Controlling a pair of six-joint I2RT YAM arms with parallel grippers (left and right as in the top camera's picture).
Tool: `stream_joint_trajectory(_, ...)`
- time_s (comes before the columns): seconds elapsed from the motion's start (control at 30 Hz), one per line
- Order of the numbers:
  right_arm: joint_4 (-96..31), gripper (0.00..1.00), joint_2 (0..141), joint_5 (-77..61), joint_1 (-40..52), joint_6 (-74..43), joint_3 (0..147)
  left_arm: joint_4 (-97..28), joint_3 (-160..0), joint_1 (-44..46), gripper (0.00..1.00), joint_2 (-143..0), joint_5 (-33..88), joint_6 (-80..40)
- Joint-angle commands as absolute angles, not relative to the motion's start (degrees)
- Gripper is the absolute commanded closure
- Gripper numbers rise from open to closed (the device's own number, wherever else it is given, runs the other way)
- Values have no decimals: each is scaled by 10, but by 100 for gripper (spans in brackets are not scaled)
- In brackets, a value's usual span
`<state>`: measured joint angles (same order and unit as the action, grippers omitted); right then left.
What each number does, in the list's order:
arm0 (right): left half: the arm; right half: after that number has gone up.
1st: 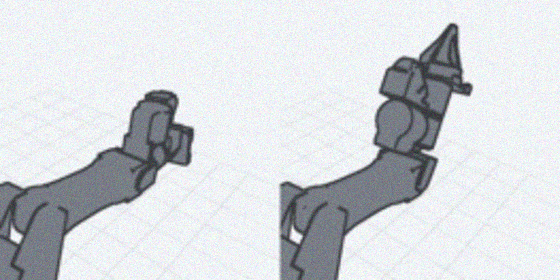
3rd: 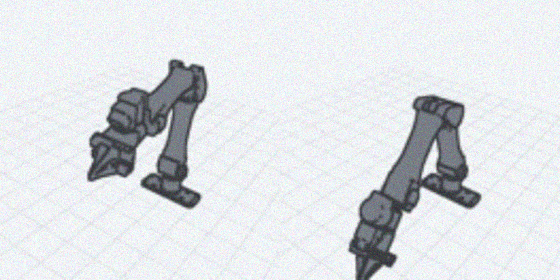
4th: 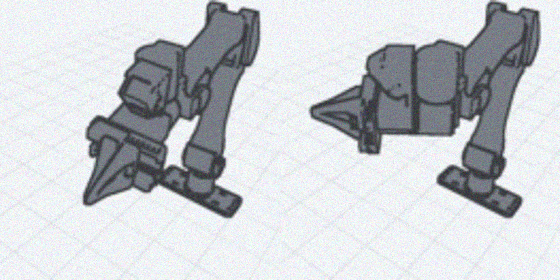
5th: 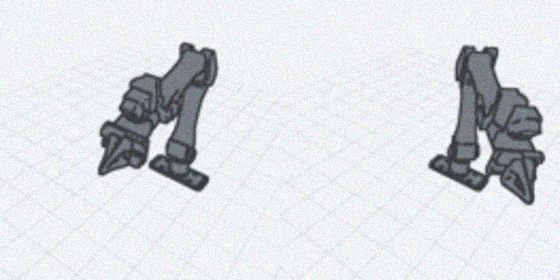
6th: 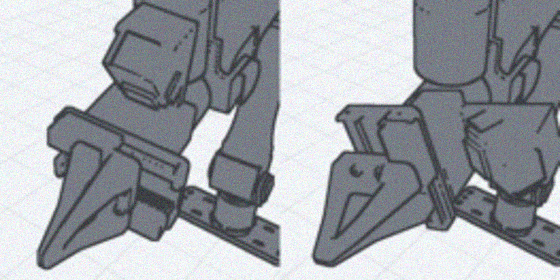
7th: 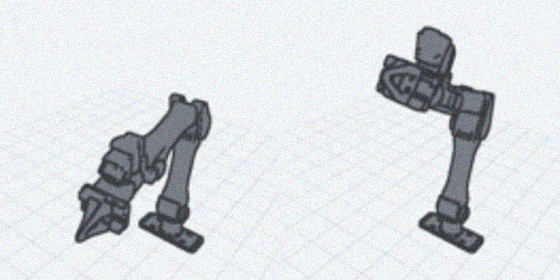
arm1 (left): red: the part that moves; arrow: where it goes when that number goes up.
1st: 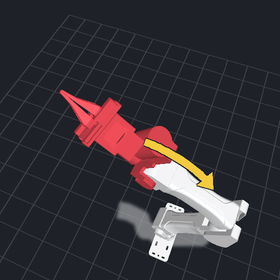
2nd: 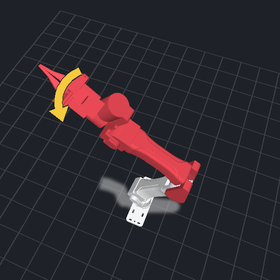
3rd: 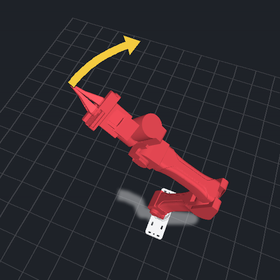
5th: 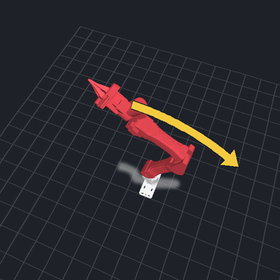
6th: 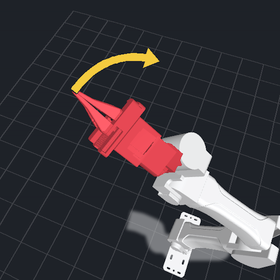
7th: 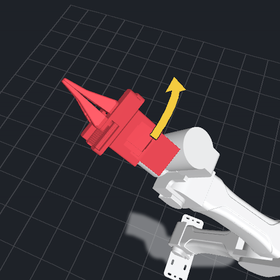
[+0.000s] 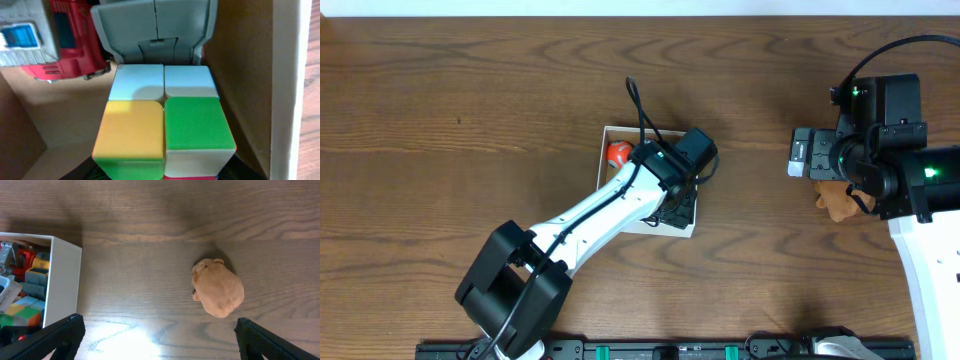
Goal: Pack container
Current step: 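Lower the cube into the box corner and open the left gripper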
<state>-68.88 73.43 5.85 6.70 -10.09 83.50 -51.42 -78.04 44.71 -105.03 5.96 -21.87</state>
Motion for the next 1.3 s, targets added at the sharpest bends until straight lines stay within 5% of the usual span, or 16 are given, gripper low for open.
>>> stream_joint_trajectory(0.0,-690,1,735,60,62,-107,835,-538,-774,450,94,-1069,106,-218)
stream_joint_trajectory(0.2,-690,1,735,60,62,-107,835,-547,-774,450,94,-1066,105,-217)
stream_joint_trajectory(0.27,-690,1,735,60,62,-107,835,-536,-774,449,83,-1066,105,-211)
stream_joint_trajectory(0.33,-690,1,735,60,62,-107,835,-528,-774,449,54,-1066,105,-211)
stream_joint_trajectory(0.6,-691,1,735,60,62,-107,835,-530,-801,449,41,-1047,104,-197)
stream_joint_trajectory(0.7,-691,1,735,60,62,-107,835,-530,-818,446,22,-1017,93,-192)
stream_joint_trajectory(0.83,-690,1,735,60,62,-107,835,-532,-821,443,16,-983,92,-191)
stream_joint_trajectory(1.1,-691,1,735,60,62,-107,835,-537,-821,437,20,-943,55,-192)
stream_joint_trajectory(1.13,-691,1,735,60,62,-107,835,-537,-821,437,29,-943,56,-192)
stream_joint_trajectory(1.23,-691,1,735,60,62,-107,835,-540,-813,438,87,-943,55,-199)
stream_joint_trajectory(1.27,-691,1,735,60,62,-107,835,-543,-809,438,92,-943,56,-204)
